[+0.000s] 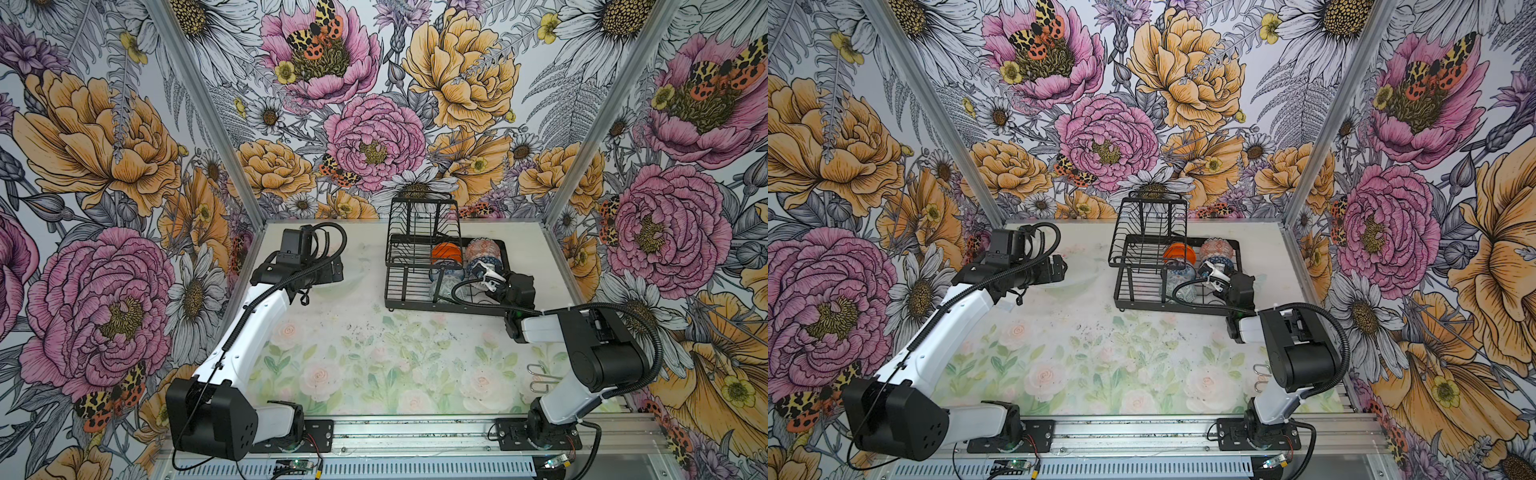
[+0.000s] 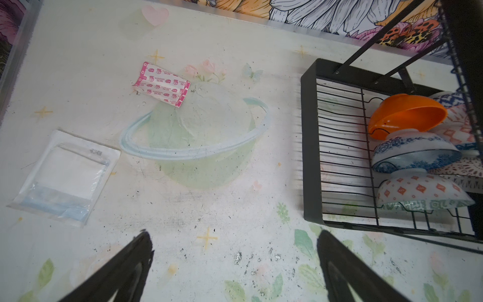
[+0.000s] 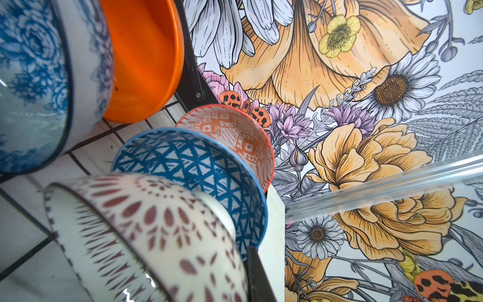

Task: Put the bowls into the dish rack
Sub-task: 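Lower the white red-patterned bowl into the rack with the right gripper, then open the right gripper and withdraw it from the rack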

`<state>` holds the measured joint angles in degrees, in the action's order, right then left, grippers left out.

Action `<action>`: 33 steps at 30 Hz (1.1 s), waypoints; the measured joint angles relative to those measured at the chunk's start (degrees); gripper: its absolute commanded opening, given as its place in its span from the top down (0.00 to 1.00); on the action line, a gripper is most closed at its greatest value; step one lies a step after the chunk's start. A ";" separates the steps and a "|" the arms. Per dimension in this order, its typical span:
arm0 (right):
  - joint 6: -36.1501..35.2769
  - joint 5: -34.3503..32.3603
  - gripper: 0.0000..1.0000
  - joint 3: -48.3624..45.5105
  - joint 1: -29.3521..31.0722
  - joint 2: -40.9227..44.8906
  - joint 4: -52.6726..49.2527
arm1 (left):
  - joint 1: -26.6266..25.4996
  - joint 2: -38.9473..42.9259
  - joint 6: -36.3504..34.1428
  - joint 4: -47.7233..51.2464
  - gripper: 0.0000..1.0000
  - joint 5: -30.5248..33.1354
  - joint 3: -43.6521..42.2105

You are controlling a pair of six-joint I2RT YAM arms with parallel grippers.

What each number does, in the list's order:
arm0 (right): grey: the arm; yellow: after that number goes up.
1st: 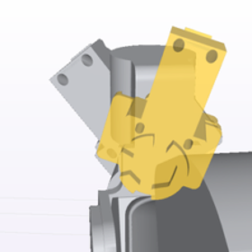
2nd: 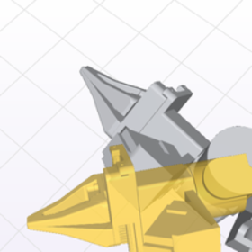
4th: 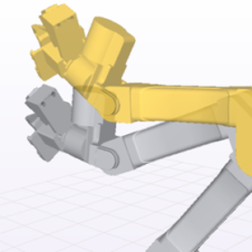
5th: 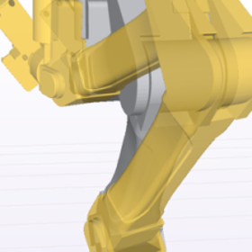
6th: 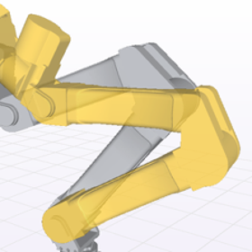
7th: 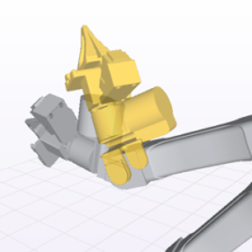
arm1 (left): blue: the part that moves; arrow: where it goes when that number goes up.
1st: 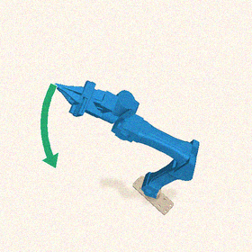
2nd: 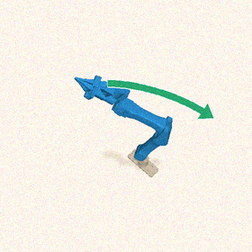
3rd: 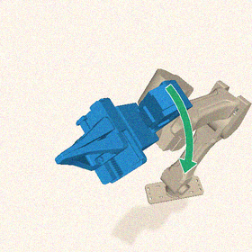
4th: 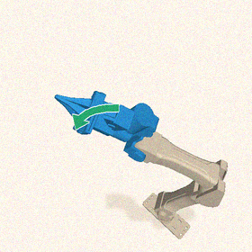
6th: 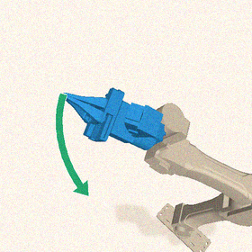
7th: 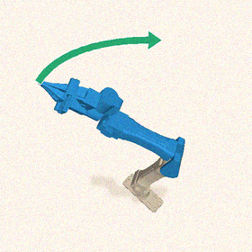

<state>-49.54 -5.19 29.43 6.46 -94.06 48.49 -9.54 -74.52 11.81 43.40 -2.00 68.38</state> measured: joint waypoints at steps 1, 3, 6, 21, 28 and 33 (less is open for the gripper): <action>0.09 0.46 1.00 -0.11 0.04 0.63 -1.14 | 0.00 0.00 -0.02 0.00 0.01 -0.02 0.00; 0.02 1.01 1.00 -0.31 0.28 2.05 -3.96 | 0.00 0.00 -0.02 0.00 0.01 -0.07 0.04; -0.04 1.27 1.00 -0.31 0.28 3.82 -7.82 | 0.00 -0.28 -0.17 -0.04 0.01 -0.55 0.42; 0.59 7.13 1.00 4.00 -1.22 5.84 -21.20 | 0.07 0.31 -0.24 -0.04 0.01 -1.18 0.61; 1.73 11.50 1.00 6.10 -2.60 3.58 -21.53 | 0.37 1.03 -0.26 -0.09 0.01 -1.38 0.61; 2.58 13.64 1.00 7.39 -3.08 2.47 -22.08 | 0.48 1.05 -0.26 -0.22 0.01 -1.53 0.61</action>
<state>-46.96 8.45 36.82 3.38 -91.59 26.41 -9.06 -73.47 11.55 43.18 -3.53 68.99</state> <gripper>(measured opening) 0.125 0.987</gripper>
